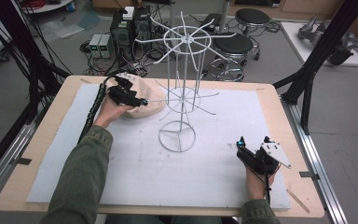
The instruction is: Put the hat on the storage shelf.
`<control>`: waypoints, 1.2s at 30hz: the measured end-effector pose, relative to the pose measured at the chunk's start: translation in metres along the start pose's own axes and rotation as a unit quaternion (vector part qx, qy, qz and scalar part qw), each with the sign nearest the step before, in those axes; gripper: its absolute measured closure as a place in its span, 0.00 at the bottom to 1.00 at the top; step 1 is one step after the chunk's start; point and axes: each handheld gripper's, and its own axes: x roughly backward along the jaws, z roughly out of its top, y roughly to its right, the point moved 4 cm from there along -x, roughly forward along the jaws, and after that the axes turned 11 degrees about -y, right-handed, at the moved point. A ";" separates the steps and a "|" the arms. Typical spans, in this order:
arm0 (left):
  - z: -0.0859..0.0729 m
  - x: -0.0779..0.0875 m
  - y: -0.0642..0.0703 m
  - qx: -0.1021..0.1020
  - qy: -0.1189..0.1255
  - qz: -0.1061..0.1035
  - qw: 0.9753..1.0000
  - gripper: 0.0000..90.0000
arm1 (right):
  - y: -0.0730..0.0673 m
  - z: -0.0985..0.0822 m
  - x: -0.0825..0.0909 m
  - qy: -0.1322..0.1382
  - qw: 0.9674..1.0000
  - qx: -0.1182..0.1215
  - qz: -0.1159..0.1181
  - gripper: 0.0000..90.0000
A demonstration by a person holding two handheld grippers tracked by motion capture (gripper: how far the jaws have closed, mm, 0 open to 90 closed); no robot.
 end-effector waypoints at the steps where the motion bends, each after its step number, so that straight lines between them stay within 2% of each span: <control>1: 0.001 -0.004 0.000 0.002 -0.006 -0.004 1.000 0.34 | -0.001 0.000 0.000 -0.002 1.000 -0.004 0.001 0.14; 3: 0.002 -0.013 -0.001 0.000 -0.026 -0.006 1.000 0.35 | -0.001 0.000 0.000 -0.002 1.000 -0.005 0.002 0.14; 4: 0.002 -0.021 -0.002 0.005 -0.040 -0.014 0.999 0.34 | -0.001 0.000 0.000 -0.003 1.000 -0.006 0.003 0.14; 8: 0.000 -0.031 -0.001 0.011 -0.052 -0.022 0.998 0.35 | 0.000 -0.001 0.000 -0.003 1.000 -0.001 0.002 0.14; 13: -0.002 -0.036 -0.003 0.015 -0.061 -0.023 0.998 0.35 | 0.000 -0.001 0.001 -0.006 1.000 -0.004 0.005 0.14; 14: -0.004 -0.039 -0.005 0.017 -0.069 -0.024 0.997 0.35 | 0.000 -0.001 0.001 -0.005 1.000 -0.005 0.004 0.14; 16: -0.005 -0.041 -0.004 0.016 -0.074 -0.025 0.997 0.35 | 0.000 -0.001 0.001 -0.004 1.000 -0.002 0.003 0.14; 18: -0.008 -0.048 -0.002 0.008 -0.091 -0.026 0.996 0.35 | 0.000 -0.001 0.000 -0.005 1.000 -0.006 0.005 0.14; 24: -0.010 -0.054 -0.002 0.011 -0.098 -0.028 0.995 0.35 | 0.001 -0.001 0.000 -0.006 1.000 -0.008 0.002 0.14; 28: -0.014 -0.060 -0.001 0.011 -0.114 -0.040 0.993 0.35 | 0.000 -0.002 0.000 -0.013 1.000 -0.004 -0.001 0.14; 33: -0.014 -0.062 0.003 0.004 -0.117 -0.025 0.993 0.35 | -0.001 -0.002 0.001 -0.007 1.000 0.003 -0.001 0.14; 36: -0.016 -0.062 0.003 0.001 -0.108 -0.017 0.994 0.36 | 0.000 -0.002 0.001 -0.008 1.000 0.000 -0.002 0.14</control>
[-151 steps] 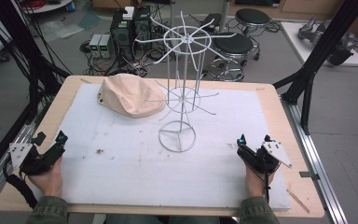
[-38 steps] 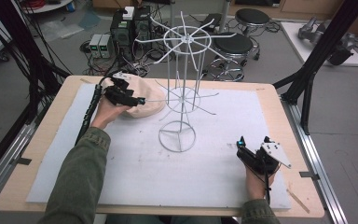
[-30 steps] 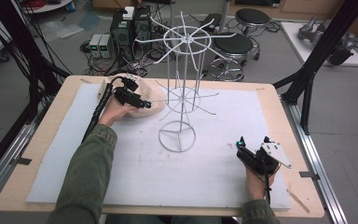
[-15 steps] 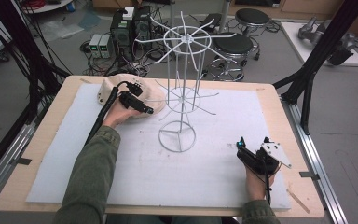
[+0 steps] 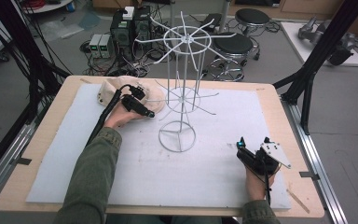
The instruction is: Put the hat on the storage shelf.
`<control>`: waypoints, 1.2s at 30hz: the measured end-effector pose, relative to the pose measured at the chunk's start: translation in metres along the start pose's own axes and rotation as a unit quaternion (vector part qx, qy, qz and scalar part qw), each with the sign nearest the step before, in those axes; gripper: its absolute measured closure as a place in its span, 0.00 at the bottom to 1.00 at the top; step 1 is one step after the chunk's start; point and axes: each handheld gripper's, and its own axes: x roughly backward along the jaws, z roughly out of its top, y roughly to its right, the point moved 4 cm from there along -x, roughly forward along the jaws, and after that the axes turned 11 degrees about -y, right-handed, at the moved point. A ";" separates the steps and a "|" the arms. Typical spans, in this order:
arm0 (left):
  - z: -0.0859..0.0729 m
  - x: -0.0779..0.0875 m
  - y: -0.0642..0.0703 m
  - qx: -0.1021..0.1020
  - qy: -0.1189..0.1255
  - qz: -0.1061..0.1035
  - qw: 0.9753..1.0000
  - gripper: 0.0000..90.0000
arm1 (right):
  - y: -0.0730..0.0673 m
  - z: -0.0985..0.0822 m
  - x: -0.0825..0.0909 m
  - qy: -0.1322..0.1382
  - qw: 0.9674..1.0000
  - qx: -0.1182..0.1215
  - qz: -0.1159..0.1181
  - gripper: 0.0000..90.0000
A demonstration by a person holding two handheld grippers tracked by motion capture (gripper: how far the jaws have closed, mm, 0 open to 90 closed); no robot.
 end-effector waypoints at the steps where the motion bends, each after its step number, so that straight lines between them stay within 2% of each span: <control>1: -0.001 0.000 -0.001 0.002 0.004 0.003 1.000 0.40 | 0.000 0.001 0.000 0.003 1.000 -0.004 0.000 0.14; 5: -0.004 0.001 -0.002 0.002 0.016 0.013 1.000 0.50 | 0.001 0.001 0.000 0.005 1.000 -0.003 -0.001 0.14; 8: -0.004 0.001 -0.001 0.001 0.016 0.018 1.000 0.52 | 0.000 0.001 0.000 0.004 1.000 -0.003 0.000 0.14; 15: -0.004 0.006 0.005 -0.020 0.020 0.011 1.000 0.72 | 0.000 0.001 0.000 0.004 1.000 -0.001 -0.001 0.14; 18: -0.007 0.010 0.008 -0.029 0.040 0.008 0.999 0.78 | 0.001 0.000 -0.001 0.001 1.000 -0.002 -0.003 0.14; 20: -0.010 0.012 0.010 -0.029 0.056 -0.001 0.998 0.83 | 0.002 0.001 -0.001 0.005 1.000 -0.005 -0.004 0.14; 22: -0.011 0.015 0.014 -0.040 0.058 0.005 0.998 0.87 | 0.003 0.001 0.000 0.004 1.000 -0.006 -0.006 0.14; 24: -0.011 0.015 0.016 -0.044 0.058 0.010 0.997 0.88 | 0.003 0.001 0.000 0.006 1.000 -0.007 -0.007 0.14; 36: -0.012 0.017 0.015 -0.039 0.062 0.003 0.997 0.88 | 0.002 0.002 0.000 0.010 1.000 -0.006 -0.004 0.14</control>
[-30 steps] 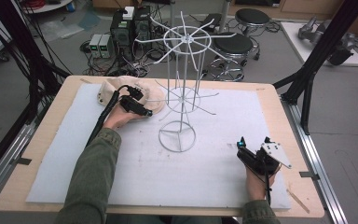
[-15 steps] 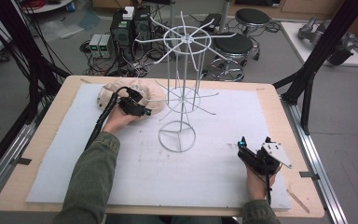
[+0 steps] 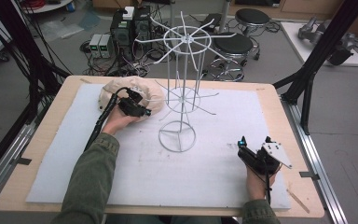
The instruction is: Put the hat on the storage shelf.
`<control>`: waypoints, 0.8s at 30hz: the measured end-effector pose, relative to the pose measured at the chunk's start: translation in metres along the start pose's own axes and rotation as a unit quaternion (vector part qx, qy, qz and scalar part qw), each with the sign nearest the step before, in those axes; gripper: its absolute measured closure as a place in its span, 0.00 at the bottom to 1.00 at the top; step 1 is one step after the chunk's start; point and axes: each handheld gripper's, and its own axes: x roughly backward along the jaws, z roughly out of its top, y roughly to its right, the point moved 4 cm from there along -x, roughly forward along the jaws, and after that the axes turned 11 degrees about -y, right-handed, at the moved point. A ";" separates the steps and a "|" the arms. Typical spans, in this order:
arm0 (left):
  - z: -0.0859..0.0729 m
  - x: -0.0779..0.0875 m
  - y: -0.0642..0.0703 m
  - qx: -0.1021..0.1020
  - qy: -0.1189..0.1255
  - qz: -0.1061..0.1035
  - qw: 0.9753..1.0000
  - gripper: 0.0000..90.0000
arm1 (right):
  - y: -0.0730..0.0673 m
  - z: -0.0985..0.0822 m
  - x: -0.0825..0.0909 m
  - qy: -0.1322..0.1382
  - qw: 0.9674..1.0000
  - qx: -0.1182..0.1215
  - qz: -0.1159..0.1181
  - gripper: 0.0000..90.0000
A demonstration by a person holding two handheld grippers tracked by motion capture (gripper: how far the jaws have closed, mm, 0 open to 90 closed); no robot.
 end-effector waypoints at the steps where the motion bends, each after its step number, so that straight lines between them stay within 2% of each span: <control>1: 0.000 0.001 -0.001 0.004 0.003 0.000 1.000 0.88 | 0.000 0.000 0.000 -0.001 1.000 -0.001 0.000 0.14; 4: 0.000 0.006 -0.003 0.008 0.019 -0.011 1.000 0.88 | 0.000 0.000 0.000 0.001 1.000 0.000 0.000 0.14; 7: -0.001 0.014 -0.008 0.017 0.037 -0.013 0.999 0.88 | -0.001 0.000 0.000 0.002 1.000 0.000 -0.001 0.14; 11: -0.003 0.032 -0.015 0.030 0.070 -0.020 0.997 0.88 | 0.000 0.000 0.000 0.001 1.000 -0.001 0.001 0.14; 16: -0.006 0.058 -0.018 0.044 0.118 -0.026 0.992 0.88 | -0.001 0.000 0.000 0.001 1.000 -0.001 0.002 0.14; 17: -0.006 0.060 -0.019 0.046 0.122 -0.027 0.991 0.88 | -0.001 0.000 0.000 0.003 1.000 -0.001 0.003 0.14; 24: -0.015 0.089 -0.024 0.064 0.172 -0.034 0.982 0.88 | -0.002 0.001 -0.001 0.003 1.000 -0.001 0.004 0.15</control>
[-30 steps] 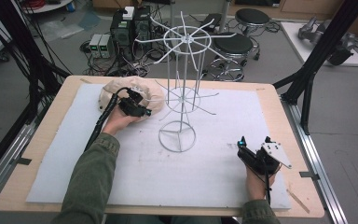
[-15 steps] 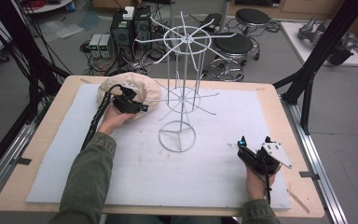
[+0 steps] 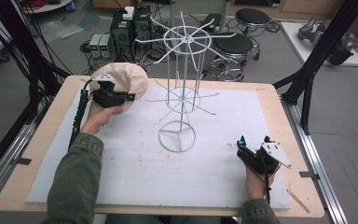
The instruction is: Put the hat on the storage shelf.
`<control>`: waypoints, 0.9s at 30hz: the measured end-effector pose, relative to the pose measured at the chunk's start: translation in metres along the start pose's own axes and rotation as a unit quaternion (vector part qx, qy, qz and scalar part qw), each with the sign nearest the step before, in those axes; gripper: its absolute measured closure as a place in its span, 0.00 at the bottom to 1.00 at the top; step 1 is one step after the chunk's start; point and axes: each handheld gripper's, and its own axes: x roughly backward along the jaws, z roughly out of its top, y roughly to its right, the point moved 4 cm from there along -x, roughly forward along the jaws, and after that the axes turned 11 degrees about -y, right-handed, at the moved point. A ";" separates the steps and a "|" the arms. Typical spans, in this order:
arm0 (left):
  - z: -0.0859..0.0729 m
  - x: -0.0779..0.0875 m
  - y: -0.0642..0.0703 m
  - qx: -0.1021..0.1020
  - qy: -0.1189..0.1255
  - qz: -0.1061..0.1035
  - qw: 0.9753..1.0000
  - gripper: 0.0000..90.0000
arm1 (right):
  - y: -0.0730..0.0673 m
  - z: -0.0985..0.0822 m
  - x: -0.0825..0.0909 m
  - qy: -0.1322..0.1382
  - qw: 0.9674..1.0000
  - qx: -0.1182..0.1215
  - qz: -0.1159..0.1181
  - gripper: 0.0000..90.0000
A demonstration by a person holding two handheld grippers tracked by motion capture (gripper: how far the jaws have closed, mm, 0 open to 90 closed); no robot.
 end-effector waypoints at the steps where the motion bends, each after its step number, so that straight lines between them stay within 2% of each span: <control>1: 0.001 0.004 0.000 0.001 0.006 0.000 1.000 0.88 | 0.000 0.000 0.000 -0.001 1.000 0.002 0.000 0.15; 7: 0.009 0.029 0.011 -0.006 0.052 -0.014 0.999 0.88 | 0.000 0.000 0.000 0.000 1.000 0.002 0.001 0.15; 12: 0.013 0.048 0.020 -0.019 0.078 -0.013 0.997 0.88 | -0.001 0.000 0.000 0.000 1.000 -0.002 0.002 0.15; 21: 0.016 0.089 0.032 -0.024 0.135 -0.013 0.990 0.87 | 0.000 0.000 0.000 0.000 1.000 -0.001 0.003 0.15; 27: 0.017 0.113 0.044 -0.033 0.169 -0.030 0.985 0.87 | -0.002 0.000 0.000 0.000 1.000 0.001 0.004 0.15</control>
